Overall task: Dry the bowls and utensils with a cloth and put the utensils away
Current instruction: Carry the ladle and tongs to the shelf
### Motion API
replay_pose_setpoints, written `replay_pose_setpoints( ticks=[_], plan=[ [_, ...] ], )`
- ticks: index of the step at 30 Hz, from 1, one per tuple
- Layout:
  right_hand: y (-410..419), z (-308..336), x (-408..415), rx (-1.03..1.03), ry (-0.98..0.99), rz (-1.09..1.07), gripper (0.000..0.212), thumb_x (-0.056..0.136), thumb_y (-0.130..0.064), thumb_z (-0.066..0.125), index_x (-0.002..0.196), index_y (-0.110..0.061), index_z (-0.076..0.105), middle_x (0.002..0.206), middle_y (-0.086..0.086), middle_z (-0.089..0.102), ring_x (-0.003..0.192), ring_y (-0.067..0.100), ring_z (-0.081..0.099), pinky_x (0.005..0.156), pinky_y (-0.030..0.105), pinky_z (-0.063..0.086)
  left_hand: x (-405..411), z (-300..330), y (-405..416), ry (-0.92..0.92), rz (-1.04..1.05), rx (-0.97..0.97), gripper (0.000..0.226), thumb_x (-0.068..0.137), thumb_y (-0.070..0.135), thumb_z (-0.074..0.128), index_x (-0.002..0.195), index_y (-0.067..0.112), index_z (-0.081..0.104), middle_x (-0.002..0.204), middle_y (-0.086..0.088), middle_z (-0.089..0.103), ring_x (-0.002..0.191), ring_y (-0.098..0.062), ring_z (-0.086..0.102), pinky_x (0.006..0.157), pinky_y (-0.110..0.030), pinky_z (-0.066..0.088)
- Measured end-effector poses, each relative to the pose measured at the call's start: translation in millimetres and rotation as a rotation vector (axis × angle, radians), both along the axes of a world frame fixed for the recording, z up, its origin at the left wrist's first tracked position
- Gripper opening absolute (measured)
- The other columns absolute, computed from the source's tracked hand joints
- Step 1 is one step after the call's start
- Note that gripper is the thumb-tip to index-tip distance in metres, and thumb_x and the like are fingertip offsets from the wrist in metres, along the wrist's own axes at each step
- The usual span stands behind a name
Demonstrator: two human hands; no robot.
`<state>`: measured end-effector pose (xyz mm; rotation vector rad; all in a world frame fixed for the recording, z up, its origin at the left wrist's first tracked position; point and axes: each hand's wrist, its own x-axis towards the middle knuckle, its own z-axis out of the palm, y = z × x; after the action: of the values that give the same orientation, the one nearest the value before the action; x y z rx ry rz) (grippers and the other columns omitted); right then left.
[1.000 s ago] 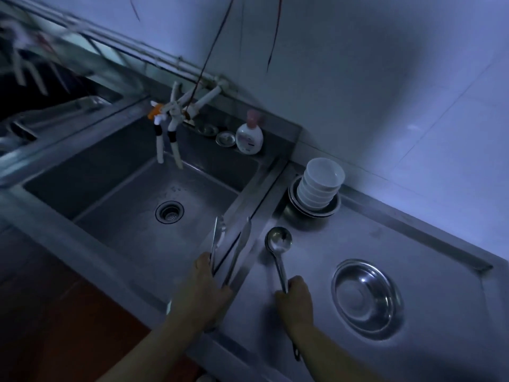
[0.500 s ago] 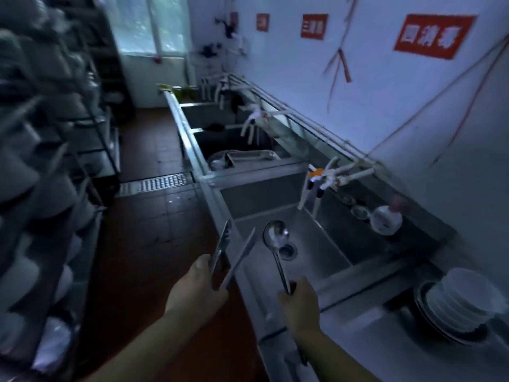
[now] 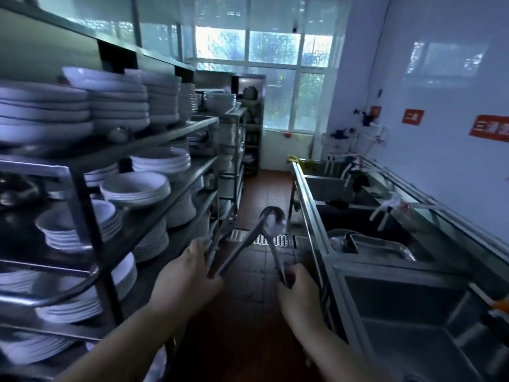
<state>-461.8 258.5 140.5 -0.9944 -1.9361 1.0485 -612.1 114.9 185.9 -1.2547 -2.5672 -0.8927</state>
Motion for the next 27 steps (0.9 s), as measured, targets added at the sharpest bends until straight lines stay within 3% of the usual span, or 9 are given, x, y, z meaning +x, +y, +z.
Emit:
replay_pose_setpoints(
  ticks=[3,7,12,17,24,27],
  plan=[
    [-6,31,-74,0.043,0.068,0.062,0.019,0.079,-0.012,0.070,0.074,-0.023,0.055,0.068,-0.006,0.059,0.063,0.002,0.056,0.056,0.014,0.042,-55,37,-14,0.112,0.062,0.036,0.071,0.071,0.046,0.064,0.130,0.023,0.034,0.119,0.001,0.061,0.101,-0.023,0.063,0.073,-0.030,0.049],
    [-20,70,-162,0.082,0.140,0.168,0.019,0.071,-0.013,0.070,0.067,-0.023,0.054,0.057,-0.005,0.057,0.053,-0.003,0.052,0.046,0.011,0.037,-124,89,-41,0.329,0.163,0.085,0.056,0.071,0.051,0.060,0.116,0.024,0.040,0.106,0.001,0.066,0.089,-0.027,0.065,0.060,-0.029,0.037],
    [-34,108,-255,0.149,0.167,0.251,0.011,0.069,-0.009,0.065,0.066,-0.011,0.055,0.061,0.001,0.055,0.054,0.009,0.048,0.048,0.017,0.034,-203,149,-67,0.494,0.301,0.088,0.054,0.068,0.042,0.062,0.114,0.020,0.044,0.097,-0.005,0.068,0.085,-0.033,0.064,0.061,-0.033,0.042],
    [-37,137,-320,0.220,0.140,0.331,0.006,0.072,-0.011,0.063,0.074,-0.014,0.057,0.073,0.001,0.059,0.062,0.010,0.049,0.049,0.013,0.033,-273,183,-71,0.423,0.411,0.076,0.048,0.065,0.045,0.062,0.102,0.020,0.043,0.066,0.007,0.049,0.056,-0.022,0.046,0.048,-0.026,0.030],
    [-13,157,-398,0.119,0.153,0.425,0.015,0.070,-0.006,0.060,0.066,-0.015,0.050,0.062,0.000,0.056,0.064,0.024,0.056,0.062,0.033,0.045,-354,198,-53,0.328,0.462,0.081,0.044,0.065,0.041,0.063,0.101,0.025,0.041,0.082,0.005,0.056,0.068,-0.024,0.050,0.056,-0.029,0.035],
    [9,160,-431,0.102,0.147,0.470,0.010,0.071,-0.006,0.063,0.066,-0.010,0.055,0.058,0.000,0.056,0.060,0.019,0.053,0.059,0.030,0.041,-379,197,-45,0.305,0.496,0.035,0.039,0.066,0.041,0.062,0.095,0.024,0.042,0.084,0.003,0.058,0.070,-0.024,0.051,0.055,-0.030,0.034]
  ],
)
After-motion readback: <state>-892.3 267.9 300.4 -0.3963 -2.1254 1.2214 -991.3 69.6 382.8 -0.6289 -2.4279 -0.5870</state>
